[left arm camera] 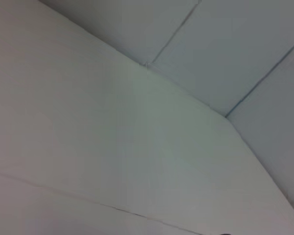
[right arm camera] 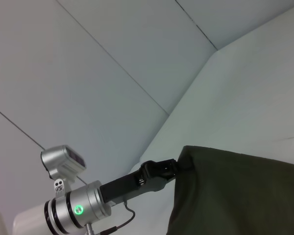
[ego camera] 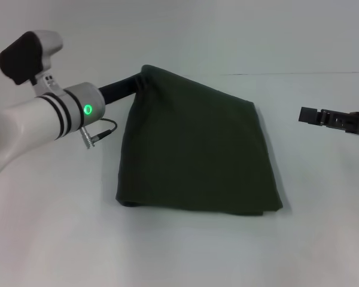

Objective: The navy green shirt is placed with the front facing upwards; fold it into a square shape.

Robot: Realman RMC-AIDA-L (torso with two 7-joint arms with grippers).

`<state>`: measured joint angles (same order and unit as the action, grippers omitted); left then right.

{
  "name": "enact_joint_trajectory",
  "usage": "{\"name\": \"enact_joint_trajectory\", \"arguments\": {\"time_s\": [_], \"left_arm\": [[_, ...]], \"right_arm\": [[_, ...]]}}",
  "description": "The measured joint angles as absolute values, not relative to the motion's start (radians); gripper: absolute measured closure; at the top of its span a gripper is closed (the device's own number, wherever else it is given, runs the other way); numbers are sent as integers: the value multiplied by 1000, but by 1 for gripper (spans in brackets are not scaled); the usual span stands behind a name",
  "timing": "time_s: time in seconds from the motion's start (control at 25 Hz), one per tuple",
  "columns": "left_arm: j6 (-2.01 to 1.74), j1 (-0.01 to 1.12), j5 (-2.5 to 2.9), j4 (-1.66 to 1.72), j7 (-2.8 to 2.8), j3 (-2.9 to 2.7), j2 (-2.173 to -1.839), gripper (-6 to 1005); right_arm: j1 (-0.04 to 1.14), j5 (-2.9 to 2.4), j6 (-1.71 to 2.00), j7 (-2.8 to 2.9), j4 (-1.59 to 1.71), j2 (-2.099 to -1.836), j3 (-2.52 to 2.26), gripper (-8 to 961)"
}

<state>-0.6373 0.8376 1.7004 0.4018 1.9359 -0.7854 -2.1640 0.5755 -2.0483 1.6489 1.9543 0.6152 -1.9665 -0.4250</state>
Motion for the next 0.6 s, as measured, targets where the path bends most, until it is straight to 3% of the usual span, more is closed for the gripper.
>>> {"name": "enact_joint_trajectory", "arguments": {"time_s": [0.6], "left_arm": [[-620, 806, 1653, 407, 1946, -785, -2163, 970]], "right_arm": [[589, -2051, 1630, 1966, 619, -1966, -460, 39]]}}
